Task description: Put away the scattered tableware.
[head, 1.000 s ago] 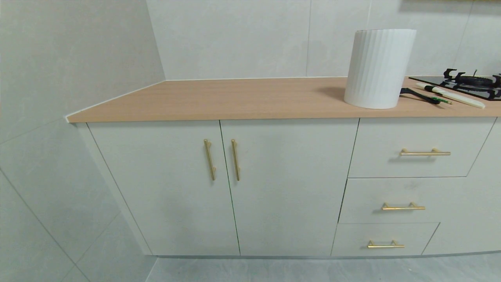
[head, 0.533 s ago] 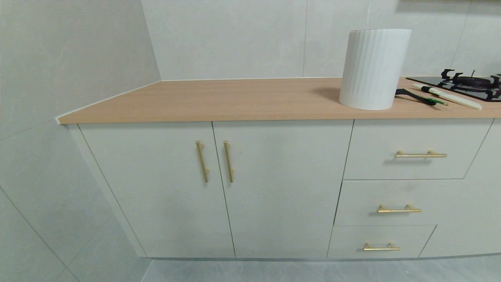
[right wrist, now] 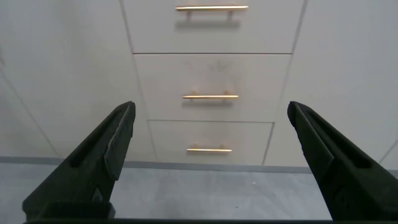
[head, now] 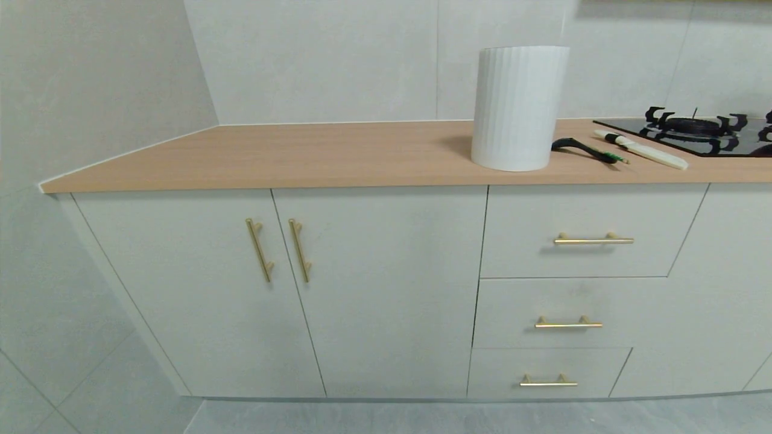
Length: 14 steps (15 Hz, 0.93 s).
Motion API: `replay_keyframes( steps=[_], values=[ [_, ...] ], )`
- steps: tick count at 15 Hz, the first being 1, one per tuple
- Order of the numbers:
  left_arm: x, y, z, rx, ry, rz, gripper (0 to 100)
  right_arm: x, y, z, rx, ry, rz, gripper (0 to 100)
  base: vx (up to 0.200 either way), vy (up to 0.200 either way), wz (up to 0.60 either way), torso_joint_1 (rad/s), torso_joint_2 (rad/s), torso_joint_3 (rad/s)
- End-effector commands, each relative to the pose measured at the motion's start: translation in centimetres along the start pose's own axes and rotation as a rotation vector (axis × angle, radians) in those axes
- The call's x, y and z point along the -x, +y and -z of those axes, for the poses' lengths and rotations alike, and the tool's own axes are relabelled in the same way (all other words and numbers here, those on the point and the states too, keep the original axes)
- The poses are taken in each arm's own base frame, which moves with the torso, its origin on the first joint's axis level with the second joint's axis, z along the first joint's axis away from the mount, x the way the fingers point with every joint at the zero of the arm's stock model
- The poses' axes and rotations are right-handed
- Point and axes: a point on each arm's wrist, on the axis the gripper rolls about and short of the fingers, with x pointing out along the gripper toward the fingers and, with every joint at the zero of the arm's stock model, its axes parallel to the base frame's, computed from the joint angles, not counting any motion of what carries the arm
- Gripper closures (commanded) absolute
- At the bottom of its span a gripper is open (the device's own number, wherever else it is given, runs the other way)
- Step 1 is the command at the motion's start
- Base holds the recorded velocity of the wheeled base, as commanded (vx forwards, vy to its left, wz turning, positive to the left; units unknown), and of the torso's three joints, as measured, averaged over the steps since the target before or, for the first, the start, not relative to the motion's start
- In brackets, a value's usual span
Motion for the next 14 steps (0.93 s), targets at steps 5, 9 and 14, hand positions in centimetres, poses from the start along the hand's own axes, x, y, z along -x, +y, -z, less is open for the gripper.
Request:
replay_keyframes(
  steps=[5, 9, 14],
  values=[
    [0.00, 0.00, -0.01, 0.018, -0.001, 0.000, 0, -0.01, 0.00, -0.01, -0.001, 0.001, 0.000, 0, 0.000, -0.040, 0.00, 0.000, 0.00, -0.001],
    [0.00, 0.00, -0.01, 0.018, -0.001, -0.001, 0, -0.01, 0.00, -0.01, -0.003, 0.001, 0.000, 0, 0.000, 0.000, 0.00, 0.000, 0.00, 0.000],
    [0.00, 0.00, -0.01, 0.019, -0.001, -0.001, 0, -0.01, 0.00, -0.01, -0.006, 0.001, 0.001, 0, 0.120, 0.000, 0.00, 0.000, 0.00, 0.004]
  ],
)
